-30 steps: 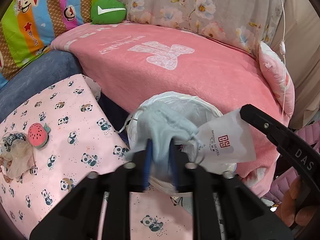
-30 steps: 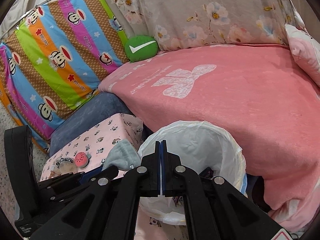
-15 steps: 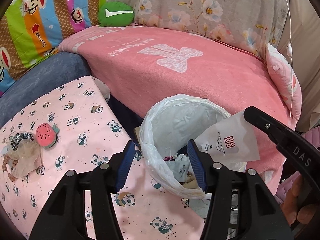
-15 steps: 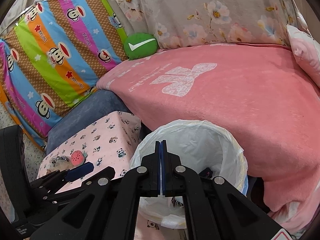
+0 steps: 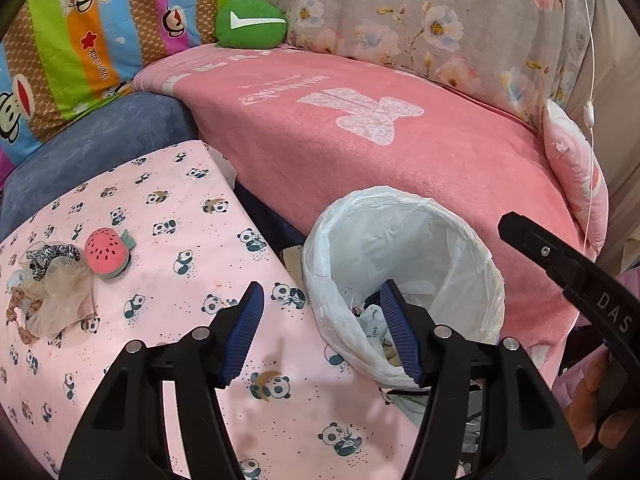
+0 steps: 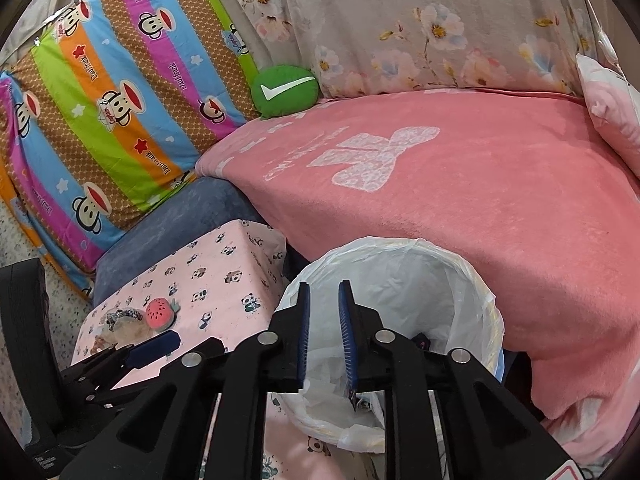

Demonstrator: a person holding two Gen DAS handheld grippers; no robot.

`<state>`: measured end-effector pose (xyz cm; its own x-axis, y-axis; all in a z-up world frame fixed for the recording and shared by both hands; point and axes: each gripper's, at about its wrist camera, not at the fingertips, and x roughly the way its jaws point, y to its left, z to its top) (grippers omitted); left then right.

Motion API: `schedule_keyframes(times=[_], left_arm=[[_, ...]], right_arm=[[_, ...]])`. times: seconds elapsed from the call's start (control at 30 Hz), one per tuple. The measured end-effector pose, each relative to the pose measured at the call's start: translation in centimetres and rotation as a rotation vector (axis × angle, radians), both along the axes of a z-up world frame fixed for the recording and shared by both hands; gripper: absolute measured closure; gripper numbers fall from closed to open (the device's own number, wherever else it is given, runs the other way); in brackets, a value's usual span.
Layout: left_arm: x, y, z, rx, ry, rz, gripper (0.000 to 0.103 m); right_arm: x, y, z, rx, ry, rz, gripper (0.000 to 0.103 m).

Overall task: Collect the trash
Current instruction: 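Carry the grey pouch and white card over the bin and open both tools, then move both tools back over the remaining items on the table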

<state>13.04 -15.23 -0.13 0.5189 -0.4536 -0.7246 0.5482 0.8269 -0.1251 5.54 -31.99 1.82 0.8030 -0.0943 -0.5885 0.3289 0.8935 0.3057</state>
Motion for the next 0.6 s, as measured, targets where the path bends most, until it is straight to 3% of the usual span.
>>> schedule_keyframes(times=[0.6], left_arm=[[0.2,4.6,-0.1,-0.023,0.013,0.079,0.045]], right_arm=[[0.6,4.7,-0.2,-0.048,0.037,0.064,0.069]])
